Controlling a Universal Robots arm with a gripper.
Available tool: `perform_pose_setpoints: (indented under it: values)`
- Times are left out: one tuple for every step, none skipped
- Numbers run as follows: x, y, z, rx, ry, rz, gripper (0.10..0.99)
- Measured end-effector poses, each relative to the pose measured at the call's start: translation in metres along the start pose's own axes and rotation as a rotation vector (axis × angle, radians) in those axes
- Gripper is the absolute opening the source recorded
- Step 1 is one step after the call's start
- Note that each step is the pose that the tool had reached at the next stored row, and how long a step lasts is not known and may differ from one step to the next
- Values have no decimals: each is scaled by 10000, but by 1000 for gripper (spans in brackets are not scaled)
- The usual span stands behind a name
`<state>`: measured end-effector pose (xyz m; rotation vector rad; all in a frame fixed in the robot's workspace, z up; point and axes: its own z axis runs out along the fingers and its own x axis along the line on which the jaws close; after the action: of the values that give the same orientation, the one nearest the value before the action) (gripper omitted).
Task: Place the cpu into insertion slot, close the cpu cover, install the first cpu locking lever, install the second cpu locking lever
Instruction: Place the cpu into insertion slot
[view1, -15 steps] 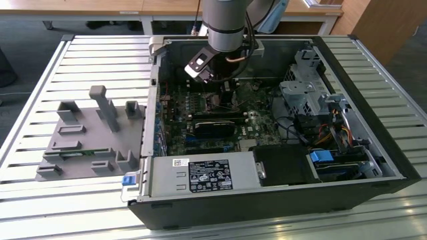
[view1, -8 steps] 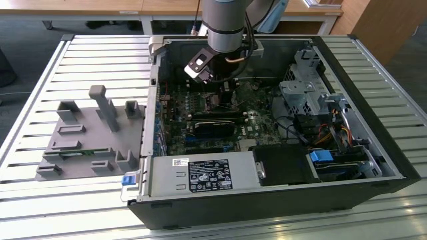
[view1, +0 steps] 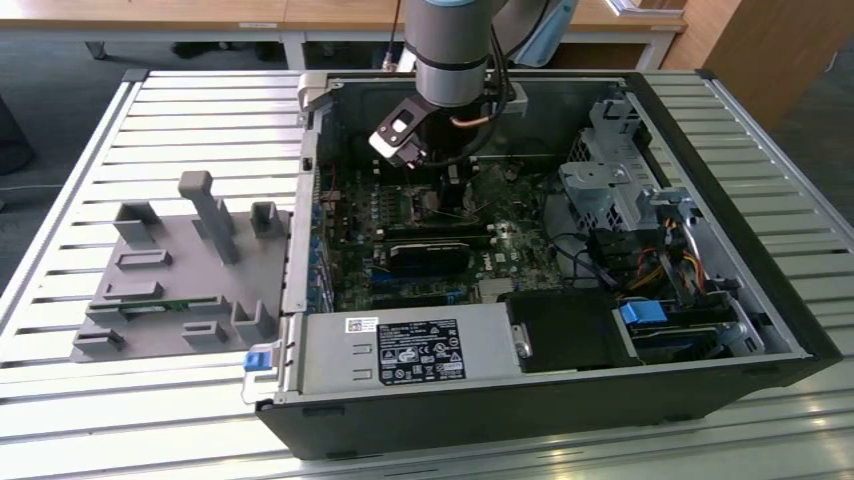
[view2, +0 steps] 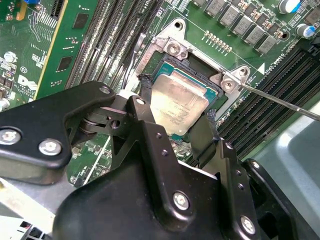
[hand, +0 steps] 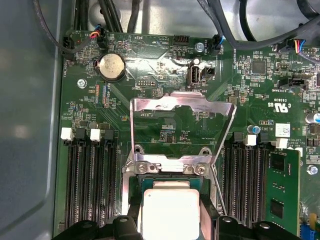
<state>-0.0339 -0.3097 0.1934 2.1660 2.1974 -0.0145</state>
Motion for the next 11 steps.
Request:
perform_pose_setpoints:
  values:
    - [0,0,0,0,0,0,541]
    - [0,0,0,1,0,0,541]
    - [0,0,1,-1,2,0,553]
    - [0,0,2,-2,3,0,553]
    - [0,0,2,-2,2,0,553]
    - [0,0,2,-1,2,0,616]
    - [0,0,2,0,1,0,616]
    - [0,0,2,0,1,0,616]
    - [0,0,2,0,0,0,616]
    - [0,0,1,0,0,0,616]
    - [0,0,-7,-1,1,0,616]
